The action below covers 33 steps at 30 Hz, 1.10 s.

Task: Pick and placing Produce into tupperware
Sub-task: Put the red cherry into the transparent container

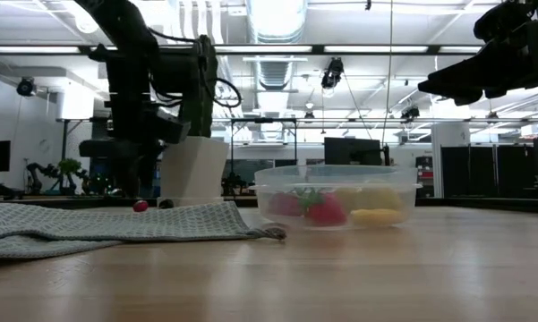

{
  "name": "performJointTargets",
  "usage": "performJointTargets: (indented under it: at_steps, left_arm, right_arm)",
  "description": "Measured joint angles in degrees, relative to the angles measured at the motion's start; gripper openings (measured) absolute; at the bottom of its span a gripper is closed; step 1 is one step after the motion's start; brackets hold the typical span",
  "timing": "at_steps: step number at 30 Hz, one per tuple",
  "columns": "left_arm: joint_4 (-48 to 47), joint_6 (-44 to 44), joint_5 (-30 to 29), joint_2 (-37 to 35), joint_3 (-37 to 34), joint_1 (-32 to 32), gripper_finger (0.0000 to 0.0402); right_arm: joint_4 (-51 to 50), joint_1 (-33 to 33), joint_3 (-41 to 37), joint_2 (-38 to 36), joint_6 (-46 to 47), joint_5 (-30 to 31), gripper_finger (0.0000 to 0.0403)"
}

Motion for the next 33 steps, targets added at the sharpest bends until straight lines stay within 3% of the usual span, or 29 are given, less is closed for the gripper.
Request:
performJointTargets:
  at_steps: [10,20,33]
  left_arm:
    - [2.1,4.6,4.1,1.2,0.0,3.1,0.021]
    - [2.5,6.4,4.3,7.1,0.3,3.6,0.021]
    - [2.6,5.6,4.5,7.1,0.2,3.7,0.021]
  right_arm:
    - [-0.3,0.0,0.0,0.0,-0.2,0.0,0.0194]
    - [-0.3,0.0,0.0,0.0,-0.2,0.9,0.0194]
    - [-0.3,0.0,0.0,0.0,-0.2,1.3,0.0194]
